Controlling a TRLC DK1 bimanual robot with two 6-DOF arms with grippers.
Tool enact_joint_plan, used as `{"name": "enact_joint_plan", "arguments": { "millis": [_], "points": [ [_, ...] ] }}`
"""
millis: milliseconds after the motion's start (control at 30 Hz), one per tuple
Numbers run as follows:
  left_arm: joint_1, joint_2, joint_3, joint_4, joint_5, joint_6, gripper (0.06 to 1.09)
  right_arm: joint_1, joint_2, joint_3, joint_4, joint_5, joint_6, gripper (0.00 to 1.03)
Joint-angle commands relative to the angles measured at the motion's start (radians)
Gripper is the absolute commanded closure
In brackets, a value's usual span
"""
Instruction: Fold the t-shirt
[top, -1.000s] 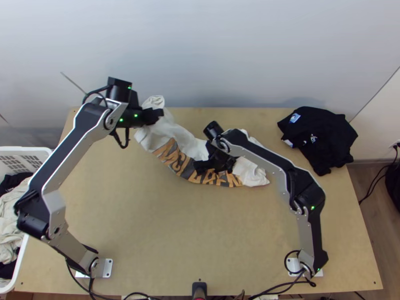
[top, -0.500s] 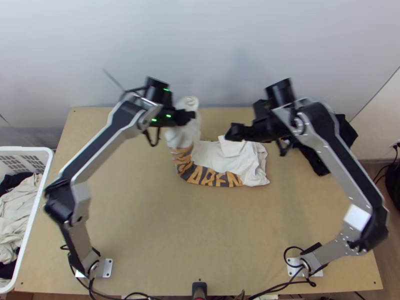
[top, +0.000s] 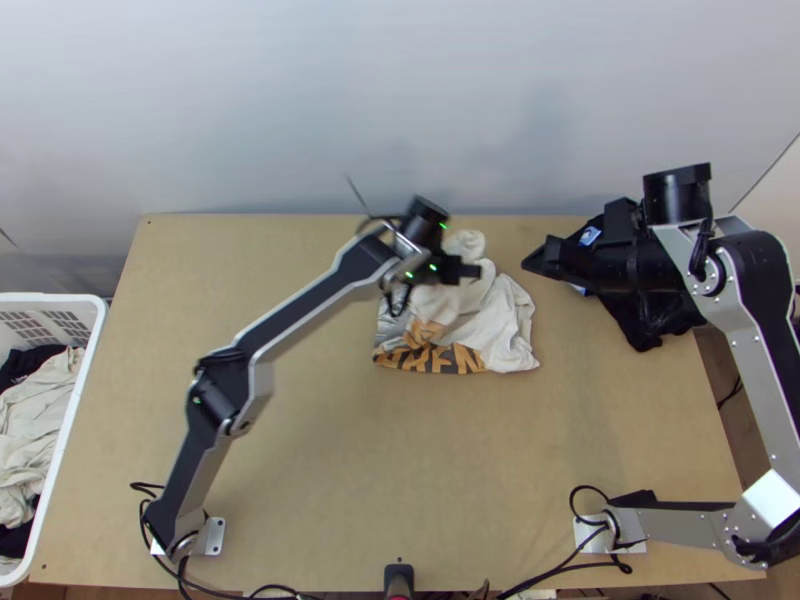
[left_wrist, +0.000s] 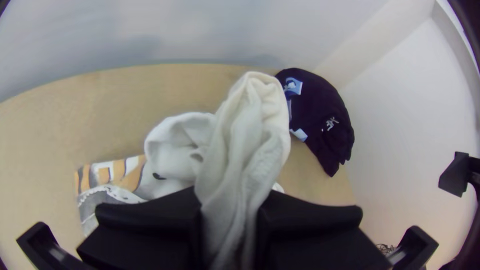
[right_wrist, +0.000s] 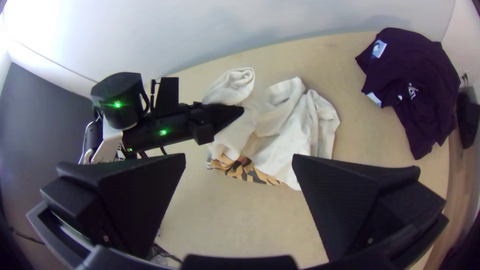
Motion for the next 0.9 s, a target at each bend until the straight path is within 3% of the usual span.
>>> {"name": "enact_joint_plan", "arguments": {
  "millis": [0, 300, 333, 367, 433, 467, 633, 867],
  "points": [
    [-0.085, 0.114, 0.042, 0.079, -0.084, -0.054, 1.04, -0.058, -0.071, -0.098, -0.001, 0.011, 0.003, 0.04],
    [-0.154, 0.167, 0.042, 0.225, -0.204, -0.059, 1.04, -0.047, -0.11, -0.193, -0.001, 0.027, 0.0, 0.04],
    [-0.159, 0.167, 0.042, 0.235, -0.216, -0.059, 0.99, -0.047, -0.11, -0.194, -0.001, 0.029, 0.0, 0.04],
    [-0.165, 0.167, 0.042, 0.24, -0.216, -0.059, 0.8, -0.048, -0.112, -0.202, -0.001, 0.029, 0.0, 0.04],
    [-0.176, 0.164, 0.042, 0.225, -0.205, -0.054, 0.19, -0.054, -0.117, -0.228, 0.003, 0.041, 0.0, 0.04],
    [-0.179, 0.159, 0.042, 0.205, -0.196, -0.054, 0.1, -0.059, -0.117, -0.243, 0.005, 0.05, -0.002, 0.04],
    [-0.159, 0.055, 0.04, 0.091, -0.19, -0.053, 0.1, -0.067, -0.118, -0.352, 0.094, 0.075, -0.008, 0.04],
    [-0.041, -0.202, 0.029, -0.07, -0.17, -0.039, 0.1, -0.01, -0.002, -0.358, 0.328, 0.073, 0.064, 0.04]
  ]
}}
